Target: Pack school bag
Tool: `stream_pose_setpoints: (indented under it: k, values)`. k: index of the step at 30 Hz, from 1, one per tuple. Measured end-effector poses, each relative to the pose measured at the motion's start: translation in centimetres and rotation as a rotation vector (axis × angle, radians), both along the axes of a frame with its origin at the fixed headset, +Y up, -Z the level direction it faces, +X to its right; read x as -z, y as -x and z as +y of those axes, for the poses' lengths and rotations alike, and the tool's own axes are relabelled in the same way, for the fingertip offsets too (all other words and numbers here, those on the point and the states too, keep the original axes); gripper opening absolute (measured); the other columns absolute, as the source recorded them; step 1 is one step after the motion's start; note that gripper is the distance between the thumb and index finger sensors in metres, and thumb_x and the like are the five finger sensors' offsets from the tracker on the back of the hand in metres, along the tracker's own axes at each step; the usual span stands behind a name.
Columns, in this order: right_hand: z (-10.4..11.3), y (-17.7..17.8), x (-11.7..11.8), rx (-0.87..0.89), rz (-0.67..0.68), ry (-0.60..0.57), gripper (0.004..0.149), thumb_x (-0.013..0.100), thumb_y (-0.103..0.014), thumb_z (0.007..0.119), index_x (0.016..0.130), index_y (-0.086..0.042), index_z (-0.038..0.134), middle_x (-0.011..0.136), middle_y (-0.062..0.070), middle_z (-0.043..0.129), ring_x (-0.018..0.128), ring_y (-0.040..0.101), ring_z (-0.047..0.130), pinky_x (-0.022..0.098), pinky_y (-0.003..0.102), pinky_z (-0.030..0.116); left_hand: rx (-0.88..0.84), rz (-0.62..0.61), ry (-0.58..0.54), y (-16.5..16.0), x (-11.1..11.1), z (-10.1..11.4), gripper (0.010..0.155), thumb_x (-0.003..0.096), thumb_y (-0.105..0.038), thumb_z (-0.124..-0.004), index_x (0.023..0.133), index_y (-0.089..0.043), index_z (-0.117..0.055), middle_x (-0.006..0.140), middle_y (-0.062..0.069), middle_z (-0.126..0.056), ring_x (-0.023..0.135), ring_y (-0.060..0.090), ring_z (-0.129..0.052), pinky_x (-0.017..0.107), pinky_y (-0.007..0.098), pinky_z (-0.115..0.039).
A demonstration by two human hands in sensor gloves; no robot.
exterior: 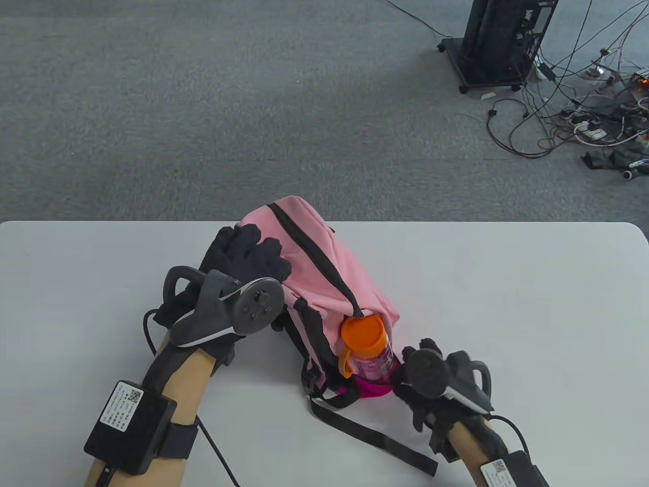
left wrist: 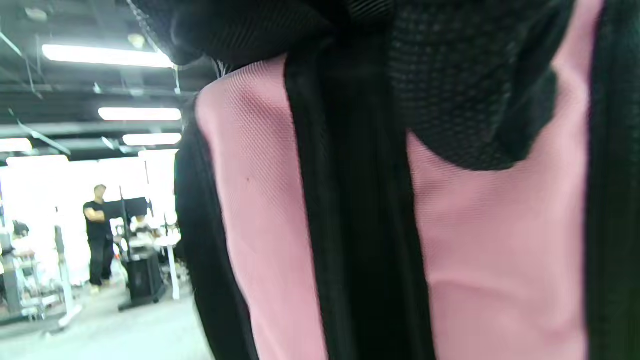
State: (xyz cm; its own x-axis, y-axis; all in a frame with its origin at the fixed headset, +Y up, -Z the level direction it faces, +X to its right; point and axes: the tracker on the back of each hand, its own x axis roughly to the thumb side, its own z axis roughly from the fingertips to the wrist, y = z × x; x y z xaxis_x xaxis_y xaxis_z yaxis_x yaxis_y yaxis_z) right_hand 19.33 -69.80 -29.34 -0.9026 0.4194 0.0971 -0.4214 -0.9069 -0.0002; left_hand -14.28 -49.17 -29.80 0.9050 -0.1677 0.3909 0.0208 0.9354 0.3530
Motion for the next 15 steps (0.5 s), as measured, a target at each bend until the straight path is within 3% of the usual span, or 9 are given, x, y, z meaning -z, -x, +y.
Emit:
stream_pose_setpoints:
  k: [1,2,3,5,8,11,13,15]
  values:
    - [0.4,-1.2,0.2,0.095,-0.066,-0.05,0.041,0.041,-0.031,0.094,0.082,-0.025,0.09,0.093,0.018,0.09,0.09,0.053,0.075,0.052,0.074,0.08,0.007,-0.001,-0.021,-0.1,-0.2,-0.1,0.064,0.0307,-0.053,-0.093,0.087,-0.025,-0.083,0.093,0.002,-0.102,0.094,0.037,-0.095,0.083,0.066,-0.064]
    - [1.1,-2.5,0.2,0.161,-0.171,-0.137,0.054,0.039,-0.031,0.095,0.089,-0.011,0.086,0.09,0.025,0.091,0.087,0.055,0.08,0.05,0.074,0.081,0.002,-0.028,-0.049,-0.5,-0.4,-0.4,0.063,0.0309,-0.054,-0.093,0.085,-0.024,-0.084,0.086,0.003,-0.105,0.085,0.035,-0.1,0.08,0.065,-0.069]
    - [1.6,-3.2,0.4,0.173,-0.157,-0.158,0.062,0.039,-0.034,0.094,0.094,-0.008,0.08,0.094,0.028,0.086,0.087,0.061,0.078,0.051,0.077,0.077,-0.002,-0.039,-0.068,-0.8,-0.6,-0.5,0.063,0.0315,-0.055,-0.092,0.085,-0.023,-0.084,0.081,0.003,-0.106,0.077,0.033,-0.103,0.076,0.064,-0.073]
    - [2.6,-3.5,0.4,0.255,-0.006,-0.079,0.08,0.041,-0.039,0.093,0.108,-0.017,0.054,0.108,0.032,0.065,0.095,0.064,0.065,0.055,0.08,0.07,-0.006,-0.039,-0.147,-2.1,-1.0,-0.7,0.066,0.032,-0.057,-0.091,0.087,-0.022,-0.084,0.075,0.003,-0.108,0.066,0.03,-0.106,0.07,0.062,-0.081]
    - [3.7,-1.7,0.3,0.301,0.127,0.008,0.1,0.04,-0.043,0.094,0.111,-0.024,0.026,0.116,0.034,0.027,0.1,0.069,0.042,0.06,0.087,0.056,-0.014,-0.009,-0.236,-4.8,-1.5,-0.4,0.067,0.0328,-0.059,-0.092,0.088,-0.022,-0.084,0.068,0.001,-0.109,0.055,0.026,-0.108,0.063,0.058,-0.087]
    - [5.3,1.2,0.7,0.144,0.216,-0.115,0.106,0.038,-0.047,0.094,0.109,-0.03,0.018,0.113,0.033,0.006,0.102,0.069,0.032,0.061,0.088,0.052,-0.007,0.018,-0.288,-7.7,-2.1,0.0,0.072,0.0333,-0.061,-0.094,0.092,-0.021,-0.083,0.065,-0.002,-0.109,0.05,0.023,-0.109,0.061,0.055,-0.089]
    - [6.3,2.8,1.6,0.07,0.234,-0.189,0.107,0.036,-0.049,0.094,0.109,-0.031,0.017,0.112,0.031,0.001,0.103,0.067,0.028,0.062,0.089,0.051,0.016,0.027,-0.309,-9.0,-3.1,0.2,0.078,0.0346,-0.061,-0.094,0.1,-0.022,-0.076,0.07,-0.003,-0.107,0.056,0.023,-0.108,0.064,0.055,-0.088]
    - [6.6,3.9,3.2,0.066,0.241,-0.183,0.109,0.037,-0.05,0.092,0.107,-0.025,0.012,0.11,0.028,-0.004,0.103,0.066,0.023,0.062,0.09,0.05,-0.006,-0.01,-0.315,-9.0,-3.8,0.8,0.086,0.0369,-0.06,-0.092,0.109,-0.022,-0.064,0.086,-0.003,-0.102,0.07,0.026,-0.106,0.07,0.058,-0.082]
